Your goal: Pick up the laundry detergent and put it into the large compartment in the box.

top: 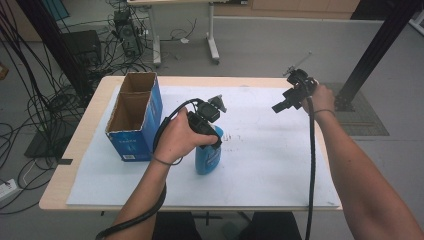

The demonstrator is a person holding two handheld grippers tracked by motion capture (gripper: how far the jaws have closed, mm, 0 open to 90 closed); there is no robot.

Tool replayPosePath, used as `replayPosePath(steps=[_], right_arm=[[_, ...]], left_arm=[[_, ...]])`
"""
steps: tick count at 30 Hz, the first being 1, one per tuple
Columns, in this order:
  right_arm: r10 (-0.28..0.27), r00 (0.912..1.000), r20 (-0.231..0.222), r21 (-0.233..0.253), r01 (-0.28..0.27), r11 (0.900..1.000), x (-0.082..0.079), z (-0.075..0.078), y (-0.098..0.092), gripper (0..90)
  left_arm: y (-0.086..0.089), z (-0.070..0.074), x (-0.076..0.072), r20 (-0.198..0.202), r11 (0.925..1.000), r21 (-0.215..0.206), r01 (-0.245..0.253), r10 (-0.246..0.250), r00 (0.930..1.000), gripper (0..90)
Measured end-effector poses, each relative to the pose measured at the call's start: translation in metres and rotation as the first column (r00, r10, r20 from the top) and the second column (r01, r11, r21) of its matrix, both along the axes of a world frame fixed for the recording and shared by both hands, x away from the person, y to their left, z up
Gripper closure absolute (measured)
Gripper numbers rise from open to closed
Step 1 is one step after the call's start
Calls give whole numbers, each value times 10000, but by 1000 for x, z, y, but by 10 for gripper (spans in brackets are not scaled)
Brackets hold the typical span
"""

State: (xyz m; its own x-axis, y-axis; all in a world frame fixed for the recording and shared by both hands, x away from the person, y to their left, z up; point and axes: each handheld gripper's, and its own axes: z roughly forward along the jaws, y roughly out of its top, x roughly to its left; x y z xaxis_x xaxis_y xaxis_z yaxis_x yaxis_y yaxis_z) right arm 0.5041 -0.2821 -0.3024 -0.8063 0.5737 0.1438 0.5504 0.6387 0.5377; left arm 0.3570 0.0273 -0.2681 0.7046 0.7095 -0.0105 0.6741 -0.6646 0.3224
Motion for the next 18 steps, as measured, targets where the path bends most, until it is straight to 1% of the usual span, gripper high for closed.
replayPosePath(steps=[1,3,4,5,6,11,13,16,18], right_arm=[[0,10000,32,-8,0,10000,0,1,0,29],[14,10000,47,1,-14,10000,0,1,1,29],[14,10000,48,1,-14,10000,-1,1,1,29],[21,10000,28,4,-21,10000,-1,1,2,30],[21,10000,28,4,-21,10000,-1,1,2,30],[44,9999,96,-18,-44,10000,-2,3,2,29],[30,9999,111,18,-30,10000,-3,4,2,29],[18,9999,138,45,-18,10000,-4,5,1,29],[21,9999,158,44,-22,10000,-5,6,1,29]], left_arm=[[0,7,-1,102,10000,-61,55,-54,9999,376],[-1,9,-2,102,10000,-50,45,-45,9999,376],[-1,14,-2,107,10000,-34,51,-51,9999,376],[-2,21,-4,197,9999,-56,121,-120,9997,376],[-2,21,-4,197,9999,-56,121,-120,9997,376],[-4,37,-7,385,9998,-125,182,-177,9991,376],[-5,44,-8,424,9997,-58,217,-215,9989,376],[-5,52,-9,471,9996,-78,277,-273,9985,376],[-5,59,-10,554,9994,-142,306,-298,9980,376]])
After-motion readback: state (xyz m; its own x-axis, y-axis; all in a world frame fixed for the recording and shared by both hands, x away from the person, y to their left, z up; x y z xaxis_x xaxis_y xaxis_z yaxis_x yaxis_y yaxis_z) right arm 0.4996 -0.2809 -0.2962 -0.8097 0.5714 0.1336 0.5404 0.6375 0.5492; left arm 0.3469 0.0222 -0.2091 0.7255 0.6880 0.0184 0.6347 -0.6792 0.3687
